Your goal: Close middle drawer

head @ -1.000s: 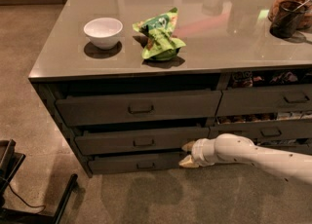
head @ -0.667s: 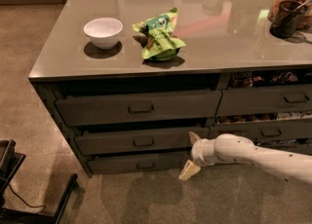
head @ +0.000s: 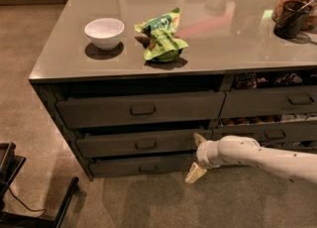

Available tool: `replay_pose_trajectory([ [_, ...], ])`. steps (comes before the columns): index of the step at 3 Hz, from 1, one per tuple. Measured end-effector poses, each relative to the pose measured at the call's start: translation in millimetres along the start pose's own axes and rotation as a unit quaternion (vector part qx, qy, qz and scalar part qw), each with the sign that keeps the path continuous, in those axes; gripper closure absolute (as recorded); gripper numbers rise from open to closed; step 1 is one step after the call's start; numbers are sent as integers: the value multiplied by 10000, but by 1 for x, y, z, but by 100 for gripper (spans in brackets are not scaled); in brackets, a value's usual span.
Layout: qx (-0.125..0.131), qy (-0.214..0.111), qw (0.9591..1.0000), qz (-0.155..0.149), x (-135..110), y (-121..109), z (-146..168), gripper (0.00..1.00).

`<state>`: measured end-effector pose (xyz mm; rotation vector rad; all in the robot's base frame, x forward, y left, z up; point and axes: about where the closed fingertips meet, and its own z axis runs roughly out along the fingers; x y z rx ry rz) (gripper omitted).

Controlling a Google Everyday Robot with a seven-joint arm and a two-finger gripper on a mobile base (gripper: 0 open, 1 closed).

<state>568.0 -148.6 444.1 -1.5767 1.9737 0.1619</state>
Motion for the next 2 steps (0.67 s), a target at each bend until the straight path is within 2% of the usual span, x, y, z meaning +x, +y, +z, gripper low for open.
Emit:
replay_pose_trajectory([
  [1,286,477,9983,-182,23,-18,-34,0],
  [2,704,857,9935,-264,44,-37,-85,0],
])
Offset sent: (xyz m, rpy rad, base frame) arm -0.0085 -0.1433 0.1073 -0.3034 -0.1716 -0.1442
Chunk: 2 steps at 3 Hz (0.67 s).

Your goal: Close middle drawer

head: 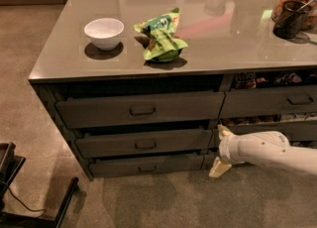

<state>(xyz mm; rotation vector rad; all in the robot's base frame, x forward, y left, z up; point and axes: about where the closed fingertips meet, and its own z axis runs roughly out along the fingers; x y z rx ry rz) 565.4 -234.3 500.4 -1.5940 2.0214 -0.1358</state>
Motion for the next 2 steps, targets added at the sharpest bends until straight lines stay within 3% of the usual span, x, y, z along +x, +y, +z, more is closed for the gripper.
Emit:
replay_pose_trajectory([
  [1,677,128,9976,-55,22,-26,-62,0],
  [2,678,129,9976,-55,22,-26,-62,0],
])
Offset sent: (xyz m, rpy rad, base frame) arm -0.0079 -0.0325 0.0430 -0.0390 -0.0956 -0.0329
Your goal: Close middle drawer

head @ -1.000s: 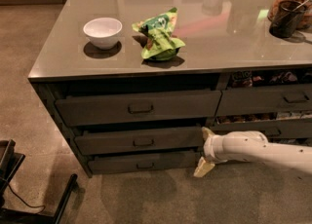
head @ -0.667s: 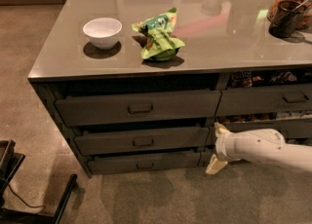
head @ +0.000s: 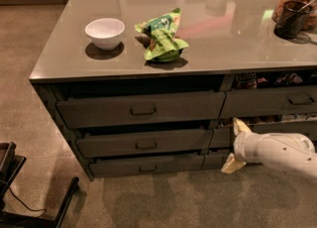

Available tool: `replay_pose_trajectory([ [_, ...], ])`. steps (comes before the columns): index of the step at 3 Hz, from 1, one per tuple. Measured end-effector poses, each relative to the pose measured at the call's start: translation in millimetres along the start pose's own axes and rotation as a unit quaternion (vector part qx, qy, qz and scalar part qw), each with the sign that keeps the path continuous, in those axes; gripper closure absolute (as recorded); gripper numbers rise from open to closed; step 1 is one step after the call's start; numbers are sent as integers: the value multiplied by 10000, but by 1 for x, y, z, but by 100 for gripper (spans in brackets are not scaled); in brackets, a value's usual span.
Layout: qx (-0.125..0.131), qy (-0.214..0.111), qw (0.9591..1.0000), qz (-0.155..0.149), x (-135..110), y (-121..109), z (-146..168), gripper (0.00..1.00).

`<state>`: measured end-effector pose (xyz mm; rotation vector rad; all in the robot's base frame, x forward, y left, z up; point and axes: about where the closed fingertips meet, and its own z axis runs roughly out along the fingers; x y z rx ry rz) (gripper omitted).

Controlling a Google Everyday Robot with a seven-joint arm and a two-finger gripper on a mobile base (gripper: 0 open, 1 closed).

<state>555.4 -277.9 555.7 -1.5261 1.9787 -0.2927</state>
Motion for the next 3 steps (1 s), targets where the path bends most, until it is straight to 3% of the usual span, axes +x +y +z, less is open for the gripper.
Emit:
replay_pose_trajectory([
  [1,200,192,9996,18,17,-28,-24,0],
  [2,423,423,9982,34,33,-70,-68,0],
  [3,833,734,9938,95,49,-117,-134,0],
])
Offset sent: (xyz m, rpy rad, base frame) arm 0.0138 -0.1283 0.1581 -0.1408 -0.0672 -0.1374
